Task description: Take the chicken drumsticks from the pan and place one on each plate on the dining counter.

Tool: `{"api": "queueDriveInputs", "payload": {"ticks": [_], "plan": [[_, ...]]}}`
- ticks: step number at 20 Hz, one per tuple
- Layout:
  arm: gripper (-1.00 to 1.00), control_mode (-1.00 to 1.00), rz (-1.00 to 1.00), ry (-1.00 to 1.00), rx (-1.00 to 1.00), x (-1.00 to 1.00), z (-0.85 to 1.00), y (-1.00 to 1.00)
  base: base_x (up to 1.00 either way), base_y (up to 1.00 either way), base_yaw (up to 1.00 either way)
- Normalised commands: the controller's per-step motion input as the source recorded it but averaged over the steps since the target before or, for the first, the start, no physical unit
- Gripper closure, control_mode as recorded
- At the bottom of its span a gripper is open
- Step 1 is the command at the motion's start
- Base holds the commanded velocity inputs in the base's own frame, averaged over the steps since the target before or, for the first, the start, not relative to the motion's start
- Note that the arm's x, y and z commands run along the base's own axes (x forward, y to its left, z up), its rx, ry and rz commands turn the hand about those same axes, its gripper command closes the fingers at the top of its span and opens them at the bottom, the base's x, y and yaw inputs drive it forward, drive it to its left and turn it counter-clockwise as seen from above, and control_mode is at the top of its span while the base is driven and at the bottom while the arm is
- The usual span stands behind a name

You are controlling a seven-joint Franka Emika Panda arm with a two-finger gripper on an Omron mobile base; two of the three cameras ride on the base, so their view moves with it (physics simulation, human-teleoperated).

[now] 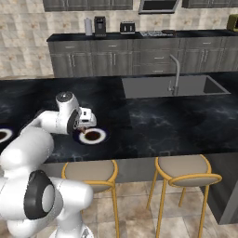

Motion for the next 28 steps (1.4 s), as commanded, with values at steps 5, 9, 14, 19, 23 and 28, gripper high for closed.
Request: {"api": "queueDriveInputs", "payload": {"ticks": [5, 9, 14, 19, 23, 28], "plan": [[1.0, -1.0, -0.24, -0.07, 0.0, 0.62, -0.32, 0.1, 0.0, 0.0, 0.0], [1.0, -1.0, -0.17, 0.0, 0.0, 0.52, -0.14, 0.0, 0.0, 0.0, 0.0], [1.0, -1.0, -0.1, 0.02, 0.0, 0.38, -0.04, -0.04, 0.0, 0.0, 0.0], [1.0, -1.0, -0.07, 0.06, 0.0, 0.31, -0.17, 0.0, 0.0, 0.0, 0.0], [1.0, -1.0, -0.06, 0.09, 0.02, 0.31, -0.28, 0.0, 0.0, 0.0, 0.0], [1.0, -1.0, -0.03, 0.06, 0.04, 0.2, -0.22, 0.0, 0.0, 0.0, 0.0]]}}
